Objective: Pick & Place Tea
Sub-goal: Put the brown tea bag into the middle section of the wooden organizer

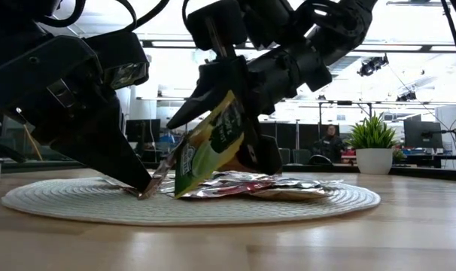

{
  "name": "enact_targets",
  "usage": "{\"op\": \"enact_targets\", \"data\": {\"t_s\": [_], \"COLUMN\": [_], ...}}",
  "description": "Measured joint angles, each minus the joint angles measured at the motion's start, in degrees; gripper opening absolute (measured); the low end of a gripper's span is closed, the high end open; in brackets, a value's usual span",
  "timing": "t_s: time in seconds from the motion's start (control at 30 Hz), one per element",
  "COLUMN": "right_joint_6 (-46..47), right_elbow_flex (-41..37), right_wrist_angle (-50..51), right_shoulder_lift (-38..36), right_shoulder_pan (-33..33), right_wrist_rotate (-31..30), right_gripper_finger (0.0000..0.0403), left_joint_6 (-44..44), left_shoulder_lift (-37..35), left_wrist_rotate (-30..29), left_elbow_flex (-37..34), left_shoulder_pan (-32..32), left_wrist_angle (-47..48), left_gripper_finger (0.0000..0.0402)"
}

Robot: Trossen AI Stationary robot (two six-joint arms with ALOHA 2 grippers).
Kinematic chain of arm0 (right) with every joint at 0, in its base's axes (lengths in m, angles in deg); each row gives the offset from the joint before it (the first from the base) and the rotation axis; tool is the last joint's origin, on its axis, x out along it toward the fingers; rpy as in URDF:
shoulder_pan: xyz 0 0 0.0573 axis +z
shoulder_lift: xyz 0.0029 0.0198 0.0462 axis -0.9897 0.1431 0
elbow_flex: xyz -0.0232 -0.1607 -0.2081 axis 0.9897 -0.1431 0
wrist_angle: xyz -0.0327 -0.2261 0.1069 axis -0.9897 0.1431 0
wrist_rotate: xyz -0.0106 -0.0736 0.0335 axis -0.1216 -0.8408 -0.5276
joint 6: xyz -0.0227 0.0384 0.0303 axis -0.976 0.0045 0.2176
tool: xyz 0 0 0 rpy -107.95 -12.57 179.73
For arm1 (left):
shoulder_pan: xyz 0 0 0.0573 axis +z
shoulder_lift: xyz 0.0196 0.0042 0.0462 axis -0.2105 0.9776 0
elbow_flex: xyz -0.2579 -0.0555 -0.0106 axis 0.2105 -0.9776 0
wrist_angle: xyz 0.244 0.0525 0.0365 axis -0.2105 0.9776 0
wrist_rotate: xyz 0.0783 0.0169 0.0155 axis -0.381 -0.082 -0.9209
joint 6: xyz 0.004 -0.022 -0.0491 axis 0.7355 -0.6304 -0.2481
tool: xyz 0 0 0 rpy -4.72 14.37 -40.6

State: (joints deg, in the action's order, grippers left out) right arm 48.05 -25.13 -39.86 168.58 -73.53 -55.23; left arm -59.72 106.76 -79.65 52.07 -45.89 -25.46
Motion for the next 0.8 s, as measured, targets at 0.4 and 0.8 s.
{"op": "enact_targets", "data": {"t_s": [0.4, 0.8], "right_joint_6": [-0.9, -0.9], "right_elbow_flex": [0.0, 0.1], "right_wrist_angle": [-1.6, -0.7], "right_shoulder_lift": [0.0, 0.0], "right_shoulder_pan": [-2.0, -1.0], "right_wrist_rotate": [0.6, -0.1], "right_gripper_finger": [0.0155, 0.0143], "left_joint_6": [0.0, 0.0], "left_shoulder_lift": [0.0, 0.0], "left_wrist_rotate": [0.0, 0.1], "left_elbow_flex": [0.0, 0.0], "left_shoulder_pan": [0.0, 0.0], "left_wrist_angle": [0.0, 0.0], "left_gripper_finger": [0.0, 0.0]}}
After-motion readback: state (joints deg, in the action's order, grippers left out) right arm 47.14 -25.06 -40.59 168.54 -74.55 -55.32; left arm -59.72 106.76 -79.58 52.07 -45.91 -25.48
